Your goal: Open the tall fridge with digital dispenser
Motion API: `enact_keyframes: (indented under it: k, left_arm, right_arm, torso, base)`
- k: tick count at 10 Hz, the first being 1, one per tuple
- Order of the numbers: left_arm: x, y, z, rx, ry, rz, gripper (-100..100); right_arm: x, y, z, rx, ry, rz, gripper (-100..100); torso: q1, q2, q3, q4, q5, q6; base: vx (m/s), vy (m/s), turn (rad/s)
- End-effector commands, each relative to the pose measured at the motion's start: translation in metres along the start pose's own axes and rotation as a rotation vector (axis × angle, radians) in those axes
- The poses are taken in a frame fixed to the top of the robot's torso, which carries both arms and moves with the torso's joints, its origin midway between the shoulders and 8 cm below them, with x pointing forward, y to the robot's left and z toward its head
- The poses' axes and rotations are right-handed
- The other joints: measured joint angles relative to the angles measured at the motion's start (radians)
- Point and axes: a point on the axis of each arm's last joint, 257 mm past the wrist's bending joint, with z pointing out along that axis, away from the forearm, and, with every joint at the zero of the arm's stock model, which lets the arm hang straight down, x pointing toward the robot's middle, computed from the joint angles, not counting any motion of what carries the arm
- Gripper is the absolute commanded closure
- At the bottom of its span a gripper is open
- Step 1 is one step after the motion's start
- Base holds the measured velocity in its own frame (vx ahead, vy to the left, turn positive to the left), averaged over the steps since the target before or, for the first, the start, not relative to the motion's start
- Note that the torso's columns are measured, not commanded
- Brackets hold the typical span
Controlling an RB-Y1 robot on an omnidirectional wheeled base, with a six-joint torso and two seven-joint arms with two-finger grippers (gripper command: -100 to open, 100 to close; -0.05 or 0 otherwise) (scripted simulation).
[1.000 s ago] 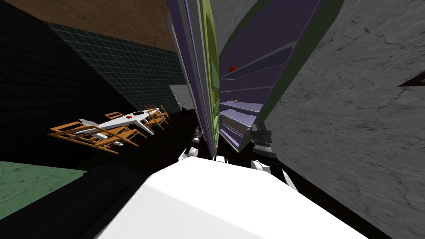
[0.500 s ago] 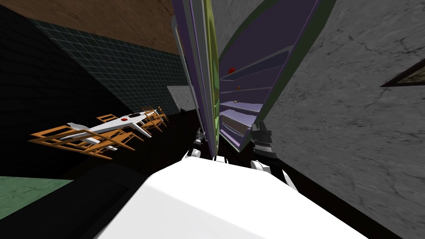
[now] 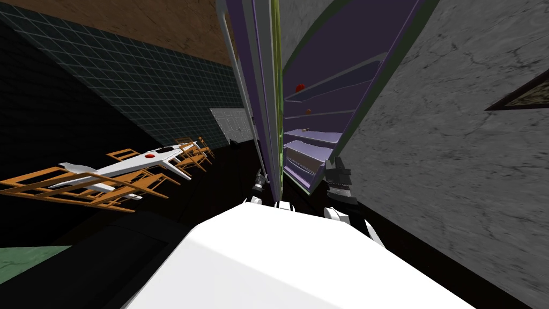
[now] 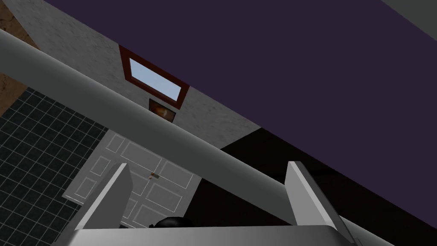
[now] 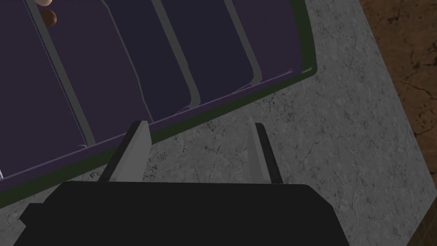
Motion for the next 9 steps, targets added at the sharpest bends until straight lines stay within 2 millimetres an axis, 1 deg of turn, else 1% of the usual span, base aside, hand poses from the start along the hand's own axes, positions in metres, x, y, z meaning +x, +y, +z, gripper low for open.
enact_keyframes:
  k: [1,2,3,5,7,8,9]
  left_arm:
    - [0.002,0.018,-0.008,-0.016,-0.009,-0.035,-100]
    - [0.002,0.023,-0.009,-0.020,-0.012,-0.043,-100]
    - [0.004,0.036,-0.015,-0.031,-0.018,-0.065,-100]
    - [0.006,0.048,-0.020,-0.043,-0.024,-0.086,-100]
    - [0.009,0.040,-0.009,-0.041,-0.021,-0.084,-100]
    - [0.007,0.041,-0.012,-0.038,-0.021,-0.082,-100]
    - [0.007,0.042,-0.012,-0.041,-0.021,-0.083,100]
  right_arm:
    - [0.000,0.000,0.000,0.000,0.000,0.000,0]
    - [0.000,0.000,0.000,0.000,0.000,0.000,0]
    - [0.000,0.000,0.000,0.000,0.000,0.000,0]
    - [0.000,0.000,0.000,0.000,0.000,0.000,0]
    - [0.000,0.000,0.000,0.000,0.000,0.000,0]
    - [0.000,0.000,0.000,0.000,0.000,0.000,0]
    - [0.000,0.000,0.000,0.000,0.000,0.000,0]
  torso:
    - [-0.001,0.002,0.001,0.001,0.000,0.000]
    - [-0.003,0.001,0.001,0.001,-0.001,0.000]
    - [-0.004,0.001,0.000,0.001,-0.001,0.000]
    - [-0.001,0.001,0.000,0.000,0.000,0.000]
    - [-0.004,0.000,0.000,0.000,-0.001,0.000]
    - [-0.005,-0.003,-0.002,0.000,-0.002,0.000]
    - [-0.003,-0.002,-0.001,0.000,-0.001,0.000]
  base:
    - [-0.005,0.088,-0.055]
    - [-0.003,0.058,-0.032]
    - [-0.012,0.075,-0.076]
    - [-0.010,0.087,-0.069]
    - [0.030,0.021,0.003]
    - [0.038,0.003,0.005]
    - [0.000,0.000,0.000]
